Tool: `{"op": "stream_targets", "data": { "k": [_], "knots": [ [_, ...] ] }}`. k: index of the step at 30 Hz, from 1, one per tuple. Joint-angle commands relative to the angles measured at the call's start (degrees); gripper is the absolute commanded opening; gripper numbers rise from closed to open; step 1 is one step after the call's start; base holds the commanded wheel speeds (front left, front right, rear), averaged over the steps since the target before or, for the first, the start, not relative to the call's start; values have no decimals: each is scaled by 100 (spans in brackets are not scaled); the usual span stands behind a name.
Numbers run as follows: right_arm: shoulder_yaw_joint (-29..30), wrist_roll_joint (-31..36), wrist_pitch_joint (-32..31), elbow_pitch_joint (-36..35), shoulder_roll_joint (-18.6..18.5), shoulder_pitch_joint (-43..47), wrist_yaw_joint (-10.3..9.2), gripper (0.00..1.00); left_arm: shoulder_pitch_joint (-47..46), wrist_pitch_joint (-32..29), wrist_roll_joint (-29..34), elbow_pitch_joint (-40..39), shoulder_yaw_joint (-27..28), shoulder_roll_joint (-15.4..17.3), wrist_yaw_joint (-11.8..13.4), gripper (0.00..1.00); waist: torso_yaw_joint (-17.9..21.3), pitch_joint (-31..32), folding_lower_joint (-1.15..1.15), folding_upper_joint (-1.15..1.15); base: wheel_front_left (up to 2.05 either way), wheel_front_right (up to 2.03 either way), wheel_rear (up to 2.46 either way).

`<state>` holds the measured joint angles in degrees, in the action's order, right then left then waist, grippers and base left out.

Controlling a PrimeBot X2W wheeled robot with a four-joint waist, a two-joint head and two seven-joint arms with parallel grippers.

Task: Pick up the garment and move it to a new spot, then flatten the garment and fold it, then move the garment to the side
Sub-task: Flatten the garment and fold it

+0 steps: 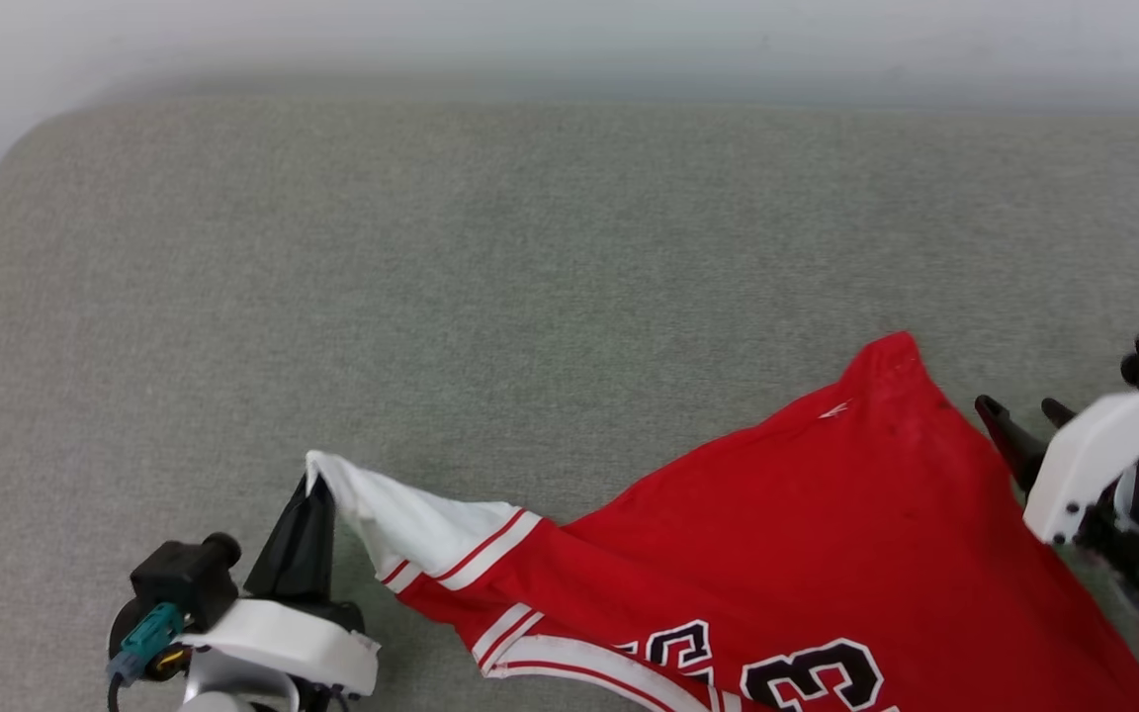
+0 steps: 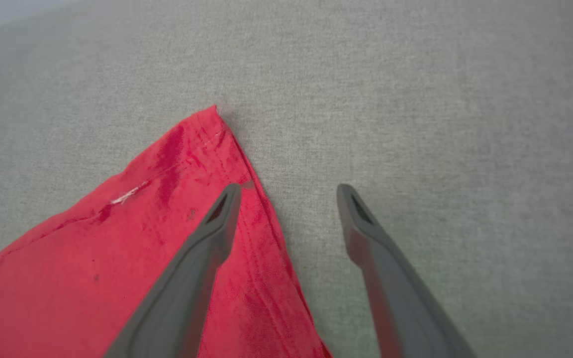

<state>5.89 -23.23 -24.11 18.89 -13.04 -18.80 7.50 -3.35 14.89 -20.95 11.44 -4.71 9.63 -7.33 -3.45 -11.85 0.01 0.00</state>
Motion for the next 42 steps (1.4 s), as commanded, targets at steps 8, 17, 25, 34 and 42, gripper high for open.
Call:
{"op": "stream_targets", "data": {
  "k": [8, 17, 25, 34, 42],
  "knots": [
    [-918, -27, -1976, -1, -695, -1197, -2, 100, -559, 40, -23, -150, -398, 1, -17, 0, -460, -636, -1, 0, 0, 0, 0],
    [-1833, -200, -2620, 1062, -697, -1517, 0, 100, -698, 36, -154, -216, -553, 70, -16, 0, -500, -894, -1, 0, 0, 0, 0],
    [-2144, -614, -2768, 1529, -653, -1512, -3, 0, -558, 36, -245, -142, -530, 110, -15, 0, -442, -772, -1, 0, 0, 0, 0],
    [-1685, -800, -1924, 1145, -758, -1960, -5, 0, -753, 37, -448, -125, -462, 276, -14, 0, -311, -381, -1, 0, 0, 0, 0],
    [-1173, -400, -1282, 976, -636, -2117, -4, 0, -1803, -78, -712, 59, -438, 788, -14, 0, -4, -38, -1, 0, 0, 0, 0]
  ]
}}
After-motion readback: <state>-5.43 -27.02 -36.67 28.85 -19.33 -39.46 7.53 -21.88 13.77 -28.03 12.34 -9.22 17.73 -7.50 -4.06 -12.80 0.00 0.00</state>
